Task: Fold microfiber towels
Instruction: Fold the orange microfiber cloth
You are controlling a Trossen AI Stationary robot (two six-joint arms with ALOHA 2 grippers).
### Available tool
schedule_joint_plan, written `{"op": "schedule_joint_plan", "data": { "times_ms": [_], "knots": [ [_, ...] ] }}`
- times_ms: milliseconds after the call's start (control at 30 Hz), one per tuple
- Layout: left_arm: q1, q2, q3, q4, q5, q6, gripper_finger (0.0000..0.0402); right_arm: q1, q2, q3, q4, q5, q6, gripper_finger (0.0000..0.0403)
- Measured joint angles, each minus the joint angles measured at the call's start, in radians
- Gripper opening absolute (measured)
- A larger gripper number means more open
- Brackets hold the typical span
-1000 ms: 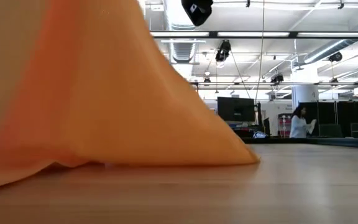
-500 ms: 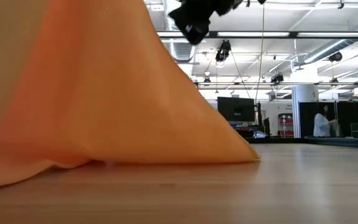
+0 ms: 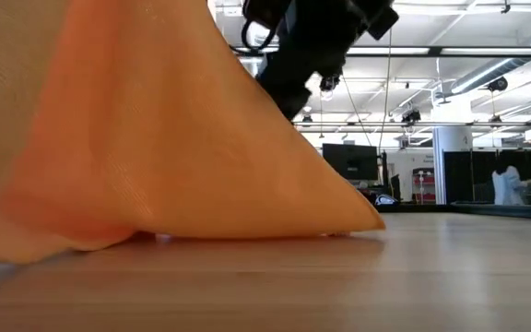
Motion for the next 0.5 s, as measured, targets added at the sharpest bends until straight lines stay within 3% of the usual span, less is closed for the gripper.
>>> {"op": "schedule_joint_plan", "data": {
  "times_ms": [500],
  "knots": [
    [0.000,-0.095,0.001,-0.148,-0.047,-0.005,0.0000,0.002,0.048,-0.001,-0.151,0.008,0.007,0.0132]
  ]
}}
